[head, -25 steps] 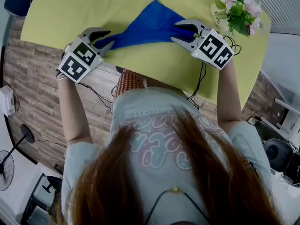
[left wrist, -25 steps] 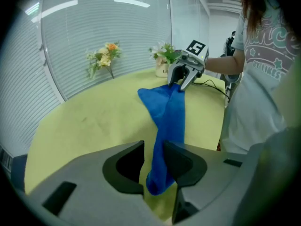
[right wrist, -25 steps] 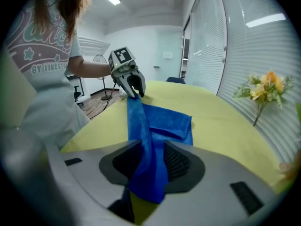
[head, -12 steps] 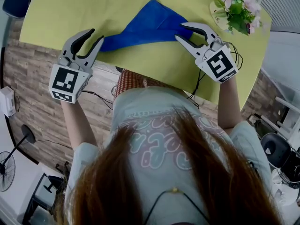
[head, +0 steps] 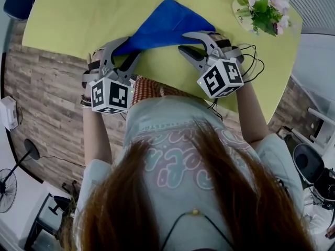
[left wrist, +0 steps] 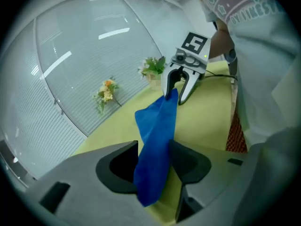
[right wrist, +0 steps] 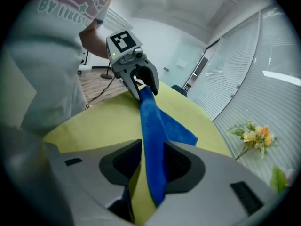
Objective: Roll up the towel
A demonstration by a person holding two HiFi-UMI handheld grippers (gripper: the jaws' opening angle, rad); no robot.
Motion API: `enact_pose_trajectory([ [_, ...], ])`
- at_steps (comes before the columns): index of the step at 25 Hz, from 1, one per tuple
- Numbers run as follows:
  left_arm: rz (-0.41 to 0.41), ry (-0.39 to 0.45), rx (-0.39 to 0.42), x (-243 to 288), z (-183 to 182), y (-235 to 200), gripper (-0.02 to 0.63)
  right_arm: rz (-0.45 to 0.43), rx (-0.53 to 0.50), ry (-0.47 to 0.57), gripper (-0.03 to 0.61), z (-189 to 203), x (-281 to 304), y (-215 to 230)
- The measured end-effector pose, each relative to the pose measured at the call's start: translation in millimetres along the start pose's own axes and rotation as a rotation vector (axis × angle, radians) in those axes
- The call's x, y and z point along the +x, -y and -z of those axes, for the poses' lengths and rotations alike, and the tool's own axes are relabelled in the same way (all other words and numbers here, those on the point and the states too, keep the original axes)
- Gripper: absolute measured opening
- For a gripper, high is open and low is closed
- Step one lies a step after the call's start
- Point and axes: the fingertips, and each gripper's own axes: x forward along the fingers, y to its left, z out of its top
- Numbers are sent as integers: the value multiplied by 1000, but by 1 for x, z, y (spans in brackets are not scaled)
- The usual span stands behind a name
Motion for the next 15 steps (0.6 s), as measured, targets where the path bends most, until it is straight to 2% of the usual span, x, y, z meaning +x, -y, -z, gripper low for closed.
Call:
enact_pose_trajectory([
  [3,-5,-16,37,0,6,0,176,63,-62,-34,147,10,-1,4],
  [6,1,-32,78,1,6,2,176,87,-64,-33,147,16,-3,7],
  [11,60,-54,88,-10,8,6,176,41,5,-22,138,20,-2,10],
  [15,106,-105,87,-5,18,9,176,-10,29,-19,90,21,-3,8],
])
